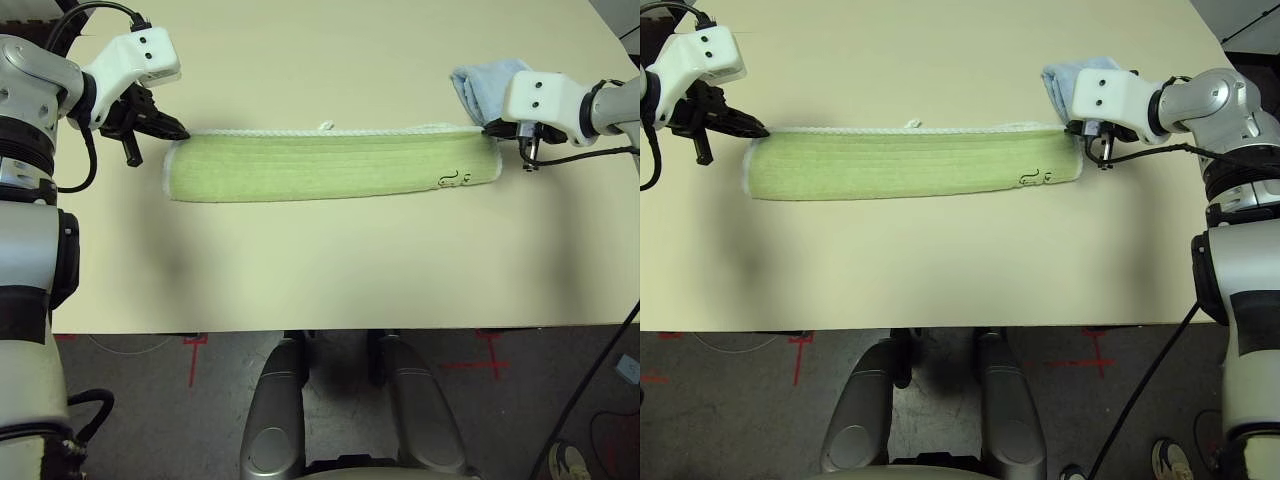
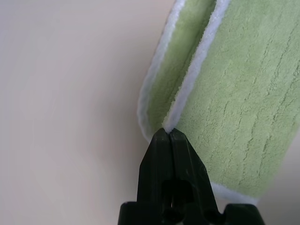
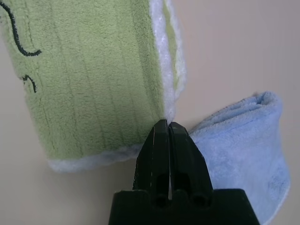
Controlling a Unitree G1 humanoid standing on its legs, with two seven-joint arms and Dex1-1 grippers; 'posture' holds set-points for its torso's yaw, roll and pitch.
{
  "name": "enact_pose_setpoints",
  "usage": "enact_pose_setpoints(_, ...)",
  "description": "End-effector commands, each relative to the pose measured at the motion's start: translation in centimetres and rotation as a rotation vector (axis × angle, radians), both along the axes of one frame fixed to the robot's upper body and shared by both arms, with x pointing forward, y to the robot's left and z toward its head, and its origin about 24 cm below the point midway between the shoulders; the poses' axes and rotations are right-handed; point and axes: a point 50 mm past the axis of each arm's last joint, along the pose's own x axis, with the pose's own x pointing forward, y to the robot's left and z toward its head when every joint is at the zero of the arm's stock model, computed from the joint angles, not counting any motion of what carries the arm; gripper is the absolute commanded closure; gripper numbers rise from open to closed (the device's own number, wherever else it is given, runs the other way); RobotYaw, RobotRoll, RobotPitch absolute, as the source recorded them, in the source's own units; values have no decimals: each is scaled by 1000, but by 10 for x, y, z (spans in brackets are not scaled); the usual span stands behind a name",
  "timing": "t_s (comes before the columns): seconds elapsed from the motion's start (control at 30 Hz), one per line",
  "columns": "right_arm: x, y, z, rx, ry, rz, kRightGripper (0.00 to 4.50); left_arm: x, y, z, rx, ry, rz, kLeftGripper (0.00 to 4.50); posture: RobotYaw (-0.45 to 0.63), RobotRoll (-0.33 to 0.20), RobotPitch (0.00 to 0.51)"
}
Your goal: Fold the towel and set it aside.
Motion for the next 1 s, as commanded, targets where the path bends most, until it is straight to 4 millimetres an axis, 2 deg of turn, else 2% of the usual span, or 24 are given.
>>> enact_pose_setpoints(0.03, -2, -9, -9, -12, 31, -39, 4500, -1, 8, -11, 14, 25, 37, 4487, 32, 0, 326)
enact_pose_setpoints(0.2, 0, -10, -10, -21, -1, -58, 4500, -1, 10, -14, 32, 28, 39, 4487, 30, 0, 326)
enact_pose_setpoints(0.3, 1, -9, -10, -13, -29, -69, 4500, 1, 9, -16, 19, 9, 39, 3865, 29, 0, 326)
enact_pose_setpoints(0.37, 2, -8, -10, -10, -32, -66, 4500, 1, 9, -17, 22, 1, 41, 3159, 29, 0, 326)
enact_pose_setpoints(0.43, 2, -8, -11, -9, -38, -67, 4500, 2, 9, -17, 27, -20, 46, 3207, 27, 0, 324)
enact_pose_setpoints(0.47, 2, -8, -12, -10, -41, -68, 4500, 3, 9, -18, 29, -26, 46, 3337, 27, 0, 324)
enact_pose_setpoints(0.5, 2, -8, -12, -10, -41, -69, 4500, 3, 9, -18, 30, -30, 45, 3661, 27, 0, 324)
enact_pose_setpoints(0.53, 2, -7, -12, 1, -46, -59, 4500, 4, 9, -18, 29, -41, 50, 3692, 27, 0, 321)
enact_pose_setpoints(0.6, 2, -4, -10, 44, -60, -47, 3939, 4, 9, -17, 27, -47, 53, 3528, 23, 0, 320)
enact_pose_setpoints(0.63, 2, -4, -10, 57, -63, -43, 3682, 3, 10, -17, 26, -48, 53, 3215, 23, 0, 320)
enact_pose_setpoints(0.77, 6, 4, 2, 300, -118, -35, 2175, 1, 9, -9, -9, -48, 42, 1649, 24, 0, 315)
enact_pose_setpoints(0.9, 5, 1, 5, 468, -11, -53, 771, -2, 9, 0, -30, -56, 33, 171, 29, 0, 314)
enact_pose_setpoints(0.97, 4, -2, 8, 540, 30, -56, 35, -4, 9, 5, -69, -55, 19, 0, 30, 0, 313)
enact_pose_setpoints(1.0, 2, -5, 9, 564, 53, -52, 35, -5, 9, 6, -99, -46, 11, 0, 30, 0, 313)
